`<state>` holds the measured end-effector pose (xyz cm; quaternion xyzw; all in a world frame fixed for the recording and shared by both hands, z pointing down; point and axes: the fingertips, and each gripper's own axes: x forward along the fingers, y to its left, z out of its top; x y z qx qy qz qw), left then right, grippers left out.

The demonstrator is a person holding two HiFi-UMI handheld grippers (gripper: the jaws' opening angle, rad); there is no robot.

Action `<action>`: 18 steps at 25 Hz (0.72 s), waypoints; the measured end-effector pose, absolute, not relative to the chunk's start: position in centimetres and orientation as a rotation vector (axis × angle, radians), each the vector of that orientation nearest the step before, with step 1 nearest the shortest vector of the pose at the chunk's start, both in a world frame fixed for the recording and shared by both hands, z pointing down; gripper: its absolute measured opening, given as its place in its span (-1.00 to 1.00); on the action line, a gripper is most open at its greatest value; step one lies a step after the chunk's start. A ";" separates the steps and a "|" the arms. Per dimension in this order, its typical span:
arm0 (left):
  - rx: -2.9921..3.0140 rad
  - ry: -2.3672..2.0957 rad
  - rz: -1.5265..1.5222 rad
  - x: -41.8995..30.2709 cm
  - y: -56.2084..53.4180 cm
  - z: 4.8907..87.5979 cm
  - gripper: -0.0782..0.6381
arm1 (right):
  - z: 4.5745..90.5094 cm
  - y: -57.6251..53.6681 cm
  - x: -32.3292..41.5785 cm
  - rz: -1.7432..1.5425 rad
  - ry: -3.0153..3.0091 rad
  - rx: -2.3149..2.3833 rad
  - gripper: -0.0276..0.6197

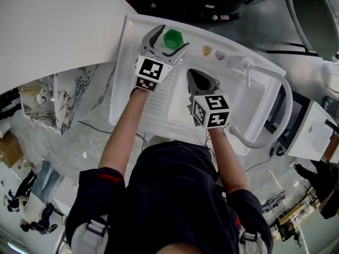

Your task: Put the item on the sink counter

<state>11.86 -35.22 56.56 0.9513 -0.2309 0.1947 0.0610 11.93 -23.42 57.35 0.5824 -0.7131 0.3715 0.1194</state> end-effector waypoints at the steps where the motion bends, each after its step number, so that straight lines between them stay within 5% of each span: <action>1: 2.879 -0.701 0.586 11.7 -35.2 56.3 0.25 | 57.2 -23.4 11.9 1.082 -2.087 1.702 -0.81; 18: 2.844 -0.657 0.563 8.5 -30.8 52.0 0.20 | 53.3 -22.7 10.3 0.953 -2.143 1.716 -0.81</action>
